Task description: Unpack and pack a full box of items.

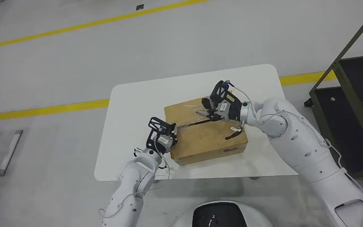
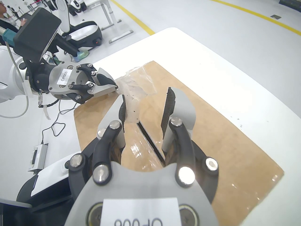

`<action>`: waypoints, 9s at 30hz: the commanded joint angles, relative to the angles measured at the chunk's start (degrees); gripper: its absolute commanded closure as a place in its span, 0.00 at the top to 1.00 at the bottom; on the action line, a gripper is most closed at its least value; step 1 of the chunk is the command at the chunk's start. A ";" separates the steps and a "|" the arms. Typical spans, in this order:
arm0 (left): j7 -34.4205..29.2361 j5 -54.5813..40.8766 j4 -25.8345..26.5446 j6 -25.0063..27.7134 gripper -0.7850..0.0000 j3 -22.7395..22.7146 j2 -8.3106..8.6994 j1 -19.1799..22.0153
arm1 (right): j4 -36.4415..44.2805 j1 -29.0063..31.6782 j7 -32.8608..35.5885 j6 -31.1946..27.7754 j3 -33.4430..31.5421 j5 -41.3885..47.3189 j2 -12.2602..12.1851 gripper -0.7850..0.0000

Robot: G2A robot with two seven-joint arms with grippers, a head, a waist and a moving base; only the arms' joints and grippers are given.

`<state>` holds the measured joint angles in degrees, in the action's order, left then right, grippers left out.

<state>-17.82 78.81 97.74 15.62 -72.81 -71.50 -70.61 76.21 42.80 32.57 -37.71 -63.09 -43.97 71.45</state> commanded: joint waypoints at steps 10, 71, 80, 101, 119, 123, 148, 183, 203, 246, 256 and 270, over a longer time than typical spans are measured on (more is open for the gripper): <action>-0.01 0.34 0.52 0.34 0.00 0.56 0.02 0.01 | 10.55 10.91 2.77 0.86 -12.87 0.44 -3.57 0.56; 1.86 -0.15 6.45 -6.37 1.00 -13.28 1.52 -8.32 | 35.89 31.18 -8.44 24.12 3.96 -32.60 -4.39 0.00; 1.86 -0.15 6.45 -6.37 1.00 -13.28 1.52 -8.32 | 30.74 25.39 -5.13 29.33 7.37 -33.90 -2.73 0.00; 1.86 -0.15 6.45 -6.37 1.00 -13.28 1.52 -8.32 | 27.42 19.15 3.85 30.77 2.46 -32.71 -1.79 0.00; 1.86 -0.15 6.45 -6.37 1.00 -13.28 1.52 -8.32 | 33.34 23.11 -0.79 23.44 -4.48 -29.45 -2.55 0.00; 1.86 -0.15 6.45 -6.37 1.00 -13.28 1.52 -8.32 | 36.54 25.15 -2.03 19.88 -1.60 -30.97 -2.57 0.00; 1.86 -0.15 6.45 -6.37 1.00 -13.28 1.52 -8.32 | 5.86 5.15 -15.98 25.46 18.66 -33.33 5.27 0.00; 1.86 -0.15 6.45 -6.37 1.00 -13.28 1.52 -8.32 | 26.62 27.16 -18.01 16.78 -12.69 -24.43 -1.26 0.00; 3.13 2.66 4.23 -16.79 1.00 -22.86 1.95 -11.95 | -3.13 -1.19 -21.28 16.68 21.01 -17.42 8.77 0.00; 6.06 1.55 6.58 -14.07 1.00 -22.25 1.92 -13.23 | 24.64 35.90 -20.16 15.07 -28.72 -14.40 -1.99 0.00; 14.00 -1.67 16.63 -2.79 1.00 -20.82 2.12 -20.33 | 37.79 47.85 -25.77 28.66 -35.32 -12.46 -1.64 0.00; 13.79 -1.85 19.11 -2.29 1.00 -20.46 2.14 -22.69 | 41.45 50.98 -25.33 34.30 -35.00 -15.63 -1.39 0.00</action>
<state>-4.03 76.96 116.84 13.33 -93.27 -69.36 -93.30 117.54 93.46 7.49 -3.96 -98.03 -57.23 70.10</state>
